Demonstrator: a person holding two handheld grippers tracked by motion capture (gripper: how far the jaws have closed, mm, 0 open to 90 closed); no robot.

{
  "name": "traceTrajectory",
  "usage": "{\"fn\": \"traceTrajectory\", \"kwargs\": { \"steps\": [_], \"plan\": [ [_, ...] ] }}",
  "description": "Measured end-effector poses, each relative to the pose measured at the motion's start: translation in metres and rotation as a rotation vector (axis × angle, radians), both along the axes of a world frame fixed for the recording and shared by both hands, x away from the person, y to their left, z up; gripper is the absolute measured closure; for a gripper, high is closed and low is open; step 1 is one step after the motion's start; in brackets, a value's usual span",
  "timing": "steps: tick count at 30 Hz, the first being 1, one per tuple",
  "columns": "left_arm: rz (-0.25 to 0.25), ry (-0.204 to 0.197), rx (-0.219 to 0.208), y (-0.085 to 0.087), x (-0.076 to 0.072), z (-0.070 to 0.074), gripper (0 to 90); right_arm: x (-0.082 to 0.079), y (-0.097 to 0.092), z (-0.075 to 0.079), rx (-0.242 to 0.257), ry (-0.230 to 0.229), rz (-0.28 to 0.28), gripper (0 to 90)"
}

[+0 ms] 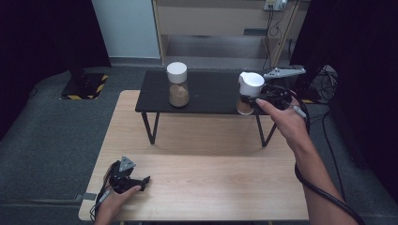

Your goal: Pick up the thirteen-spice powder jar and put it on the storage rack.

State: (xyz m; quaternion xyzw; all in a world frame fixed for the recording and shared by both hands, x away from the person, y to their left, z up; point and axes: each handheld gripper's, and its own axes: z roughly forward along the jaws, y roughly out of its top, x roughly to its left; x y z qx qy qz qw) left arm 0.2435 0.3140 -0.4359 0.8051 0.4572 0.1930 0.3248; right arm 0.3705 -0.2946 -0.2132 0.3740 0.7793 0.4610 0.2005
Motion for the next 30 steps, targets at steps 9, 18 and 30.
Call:
{"fn": "traceTrajectory", "kwargs": {
  "steps": [9, 18, 30],
  "plan": [
    [0.0, 0.0, -0.001, 0.0, 0.0, 0.0, 0.0, 0.014, 0.005, -0.001, 0.019, 0.009, 0.012, 31.2],
    [-0.001, 0.001, -0.001, 0.0, 0.0, 0.0, 0.0, 0.024, 0.001, -0.001, 0.029, 0.018, -0.024, 31.2],
    [-0.001, 0.0, -0.001, 0.0, 0.0, 0.0, 0.0, 0.032, 0.005, -0.003, 0.041, 0.017, -0.032, 31.1]
  ]
}}
